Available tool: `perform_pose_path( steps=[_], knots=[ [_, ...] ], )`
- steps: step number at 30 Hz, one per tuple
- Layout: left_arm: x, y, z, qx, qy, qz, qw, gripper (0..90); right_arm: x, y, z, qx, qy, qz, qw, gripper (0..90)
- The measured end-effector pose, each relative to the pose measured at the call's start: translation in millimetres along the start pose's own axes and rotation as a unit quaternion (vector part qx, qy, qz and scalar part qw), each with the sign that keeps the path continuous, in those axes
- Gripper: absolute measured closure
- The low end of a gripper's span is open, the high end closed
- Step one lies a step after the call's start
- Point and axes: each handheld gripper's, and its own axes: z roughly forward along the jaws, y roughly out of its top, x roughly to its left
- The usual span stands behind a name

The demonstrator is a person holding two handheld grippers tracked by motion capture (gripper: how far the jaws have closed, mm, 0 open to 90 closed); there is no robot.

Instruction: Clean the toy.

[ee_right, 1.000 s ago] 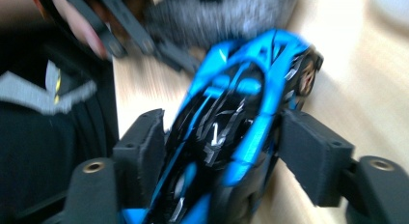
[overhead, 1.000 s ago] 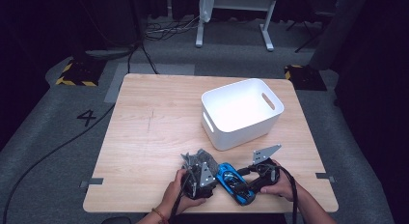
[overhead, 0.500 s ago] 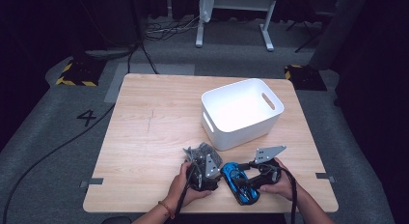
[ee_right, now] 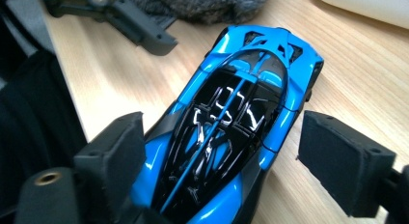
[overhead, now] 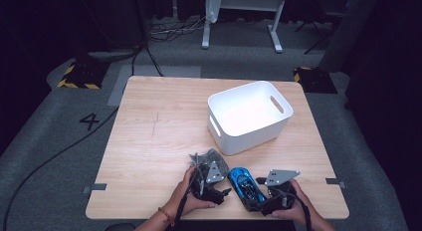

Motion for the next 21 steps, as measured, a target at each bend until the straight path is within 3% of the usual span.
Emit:
perform_pose_path(
  steps=[1, 4, 6, 9, 12, 17, 20, 21],
  knots=[
    [0.3, -0.5, -1.4, 0.000, -0.004, 0.000, 1.0000, 17.7, -0.2, 0.5, 1.0, -0.007, 0.000, 0.012, 0.9999, 16.0],
    [1.3, 0.2, -7.9, 0.000, 0.003, 0.006, 1.0000, 17.6, 1.5, 4.5, 2.1, -0.007, -0.013, 0.017, 0.9997, 16.2],
    [4.2, 1.0, -16.5, -0.011, -0.001, 0.003, 0.9999, 17.7, 6.1, 8.7, 1.5, -0.014, -0.012, 0.010, 0.9998, 17.8],
    [7.9, 1.2, -30.7, -0.019, -0.003, 0.004, 0.9998, 17.6, 15.5, 13.6, 6.0, -0.002, -0.026, -0.008, 0.9996, 18.4],
    [10.8, -2.7, -40.9, -0.019, 0.006, 0.001, 0.9998, 17.6, 15.6, 12.7, 14.1, 0.013, -0.044, -0.009, 0.9989, 20.0],
    [17.6, -19.8, -43.0, 0.006, 0.020, -0.013, 0.9997, 18.0, 19.6, 12.7, 13.5, 0.025, -0.054, -0.016, 0.9981, 20.7],
    [20.1, -24.3, -41.5, 0.008, 0.024, -0.018, 0.9995, 18.0, 25.5, 13.6, 14.0, 0.028, -0.088, -0.028, 0.9953, 17.4],
    [20.5, -24.5, -41.2, 0.007, 0.022, -0.016, 0.9996, 18.0, 27.2, 13.2, 13.3, 0.022, -0.087, -0.032, 0.9955, 20.0]
  ],
)
